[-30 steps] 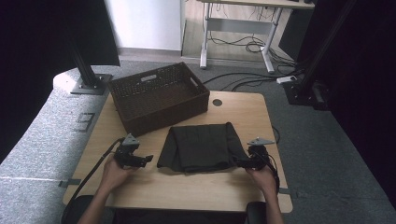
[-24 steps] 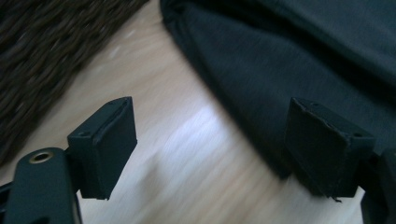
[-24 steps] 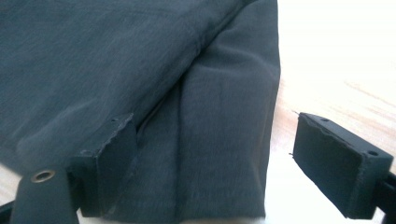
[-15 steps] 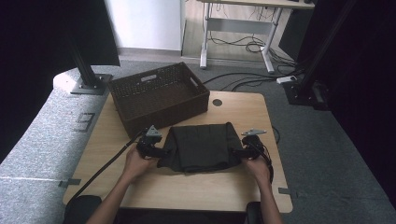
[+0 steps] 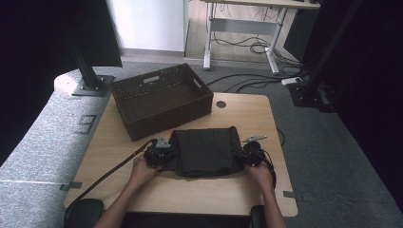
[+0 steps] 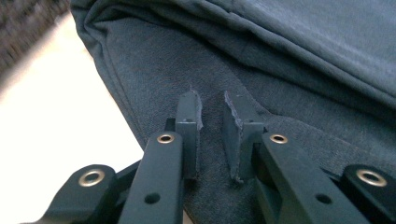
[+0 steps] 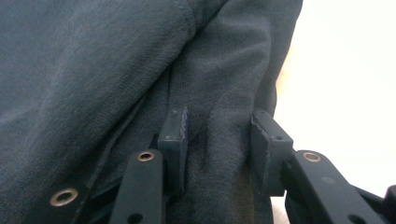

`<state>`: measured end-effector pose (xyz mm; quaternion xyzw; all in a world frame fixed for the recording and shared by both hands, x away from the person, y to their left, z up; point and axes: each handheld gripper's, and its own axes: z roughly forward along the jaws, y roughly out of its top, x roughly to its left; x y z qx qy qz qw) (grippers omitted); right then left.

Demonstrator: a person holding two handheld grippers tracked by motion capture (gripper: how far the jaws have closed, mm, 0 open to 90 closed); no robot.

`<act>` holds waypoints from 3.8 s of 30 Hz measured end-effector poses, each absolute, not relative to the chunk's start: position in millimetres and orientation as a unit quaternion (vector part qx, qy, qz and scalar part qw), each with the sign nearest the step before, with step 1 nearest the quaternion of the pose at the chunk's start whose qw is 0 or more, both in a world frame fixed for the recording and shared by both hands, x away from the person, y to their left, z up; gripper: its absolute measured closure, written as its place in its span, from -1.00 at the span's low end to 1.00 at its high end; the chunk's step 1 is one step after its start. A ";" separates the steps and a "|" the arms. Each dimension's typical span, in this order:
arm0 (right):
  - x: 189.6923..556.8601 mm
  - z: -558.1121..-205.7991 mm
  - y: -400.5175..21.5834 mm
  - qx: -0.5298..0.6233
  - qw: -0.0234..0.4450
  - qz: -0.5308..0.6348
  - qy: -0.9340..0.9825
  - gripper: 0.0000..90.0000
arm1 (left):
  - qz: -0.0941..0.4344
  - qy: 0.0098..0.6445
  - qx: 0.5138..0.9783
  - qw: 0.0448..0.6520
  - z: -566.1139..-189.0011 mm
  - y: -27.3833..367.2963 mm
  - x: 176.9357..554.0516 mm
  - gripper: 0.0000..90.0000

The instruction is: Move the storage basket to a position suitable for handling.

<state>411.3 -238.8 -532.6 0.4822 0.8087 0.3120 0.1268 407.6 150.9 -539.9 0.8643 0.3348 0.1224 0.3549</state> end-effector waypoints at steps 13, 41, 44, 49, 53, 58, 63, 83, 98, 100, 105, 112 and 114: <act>370.5 -534.9 -234.1 0.451 0.105 0.328 0.824 0.34 | 0.125 0.342 0.861 0.354 -540.2 160.5 378.8 0.64; 307.4 -531.2 -199.9 0.384 0.081 0.310 0.866 0.03 | 0.119 0.318 0.886 0.315 -531.6 201.5 303.2 0.54; 299.5 -531.4 -194.7 0.373 0.079 0.312 0.870 0.01 | 0.116 0.319 0.886 0.315 -531.3 208.0 294.5 0.52; 290.6 -531.2 -191.9 0.370 0.075 0.311 0.872 0.00 | 0.119 0.316 0.890 0.307 -529.6 210.4 287.0 0.46; 282.0 -531.4 -189.6 0.365 0.072 0.310 0.875 0.00 | 0.113 0.315 0.891 0.307 -529.1 213.6 280.1 0.43; 272.2 -529.0 -187.1 0.359 0.058 0.309 0.879 0.00 | 0.092 0.310 0.893 0.314 -525.2 219.8 277.7 0.25; 289.1 -516.9 -196.3 0.379 0.090 0.325 0.862 -0.20 | 0.094 0.347 0.863 0.355 -518.4 227.0 306.9 0.00; 305.9 -529.0 -193.8 0.368 0.072 0.308 0.874 0.32 | 0.109 0.337 0.881 0.314 -521.7 217.2 317.8 0.05; 347.3 -528.4 -252.8 0.475 0.175 0.314 0.803 -0.70 | 0.173 0.427 0.822 0.335 -474.9 255.6 387.8 -0.67; 348.1 -531.6 -254.2 0.482 0.181 0.307 0.800 -0.71 | 0.176 0.429 0.820 0.334 -471.5 257.0 392.2 -0.68; 350.3 -548.5 -260.0 0.492 0.204 0.281 0.798 -1.00 | 0.187 0.450 0.807 0.335 -451.2 266.4 418.3 -0.67; 348.4 -557.2 -267.6 0.500 0.205 0.326 0.776 -1.00 | 0.206 0.472 0.790 0.333 -426.4 274.5 446.4 -0.64; 347.6 -557.9 -268.1 0.499 0.207 0.330 0.774 -1.00 | 0.211 0.480 0.785 0.330 -420.0 277.0 454.9 -0.60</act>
